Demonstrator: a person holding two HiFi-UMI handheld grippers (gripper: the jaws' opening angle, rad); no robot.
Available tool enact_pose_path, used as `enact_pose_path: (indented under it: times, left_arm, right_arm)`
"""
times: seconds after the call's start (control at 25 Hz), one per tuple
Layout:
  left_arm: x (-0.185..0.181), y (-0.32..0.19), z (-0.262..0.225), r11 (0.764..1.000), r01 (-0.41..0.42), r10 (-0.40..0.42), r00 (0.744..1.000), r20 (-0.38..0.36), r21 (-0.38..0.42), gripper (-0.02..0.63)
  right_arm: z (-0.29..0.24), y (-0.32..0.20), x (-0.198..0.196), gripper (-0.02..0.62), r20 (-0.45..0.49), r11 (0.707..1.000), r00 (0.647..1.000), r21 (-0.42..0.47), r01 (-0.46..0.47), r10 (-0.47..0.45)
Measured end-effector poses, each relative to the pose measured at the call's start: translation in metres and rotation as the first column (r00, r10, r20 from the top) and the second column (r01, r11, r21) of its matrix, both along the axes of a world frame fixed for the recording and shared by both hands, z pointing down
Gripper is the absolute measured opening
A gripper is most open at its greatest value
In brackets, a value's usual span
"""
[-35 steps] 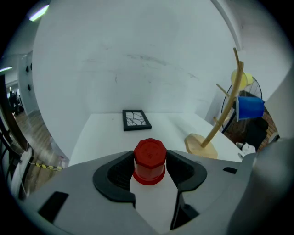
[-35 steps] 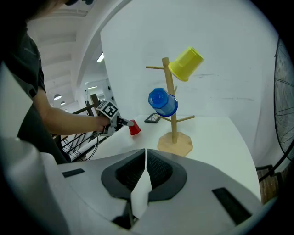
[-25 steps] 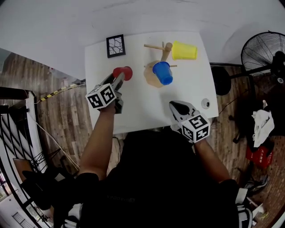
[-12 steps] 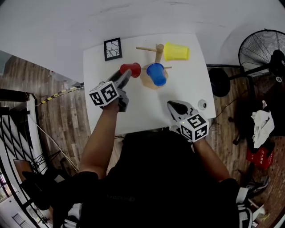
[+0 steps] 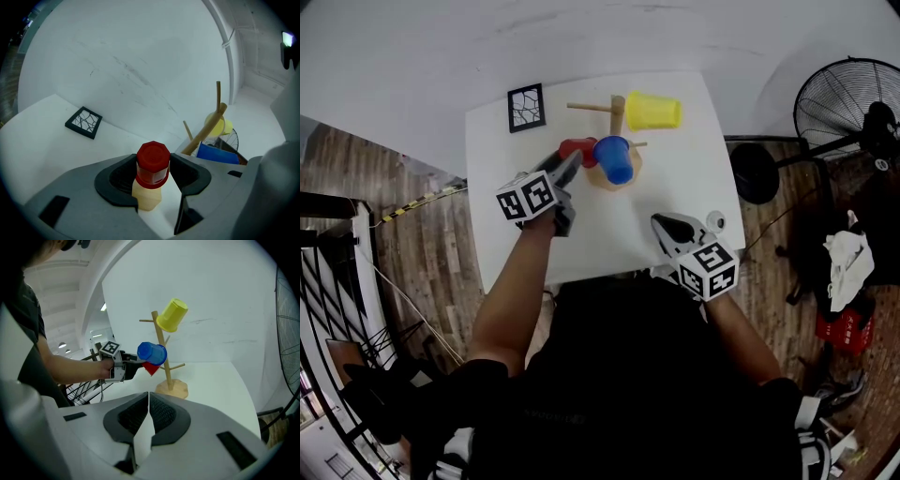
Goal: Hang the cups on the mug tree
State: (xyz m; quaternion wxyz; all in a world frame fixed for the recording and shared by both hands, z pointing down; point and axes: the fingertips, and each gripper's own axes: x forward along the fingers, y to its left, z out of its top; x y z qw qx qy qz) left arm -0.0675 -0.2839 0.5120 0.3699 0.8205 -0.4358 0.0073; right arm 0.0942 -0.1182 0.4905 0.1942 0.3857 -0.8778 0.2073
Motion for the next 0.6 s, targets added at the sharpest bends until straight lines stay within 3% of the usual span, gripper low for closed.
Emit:
enact_pose_path:
  times: [0.6]
  left_arm:
    - [0.013,0.010,0.002,1.000,0.007,-0.007,1.000,-0.018,-0.013,0.245]
  right_arm:
    - [-0.003,-0.001,0.013,0.015,-0.003,1.000,1.000,0.010,0.023,-0.023]
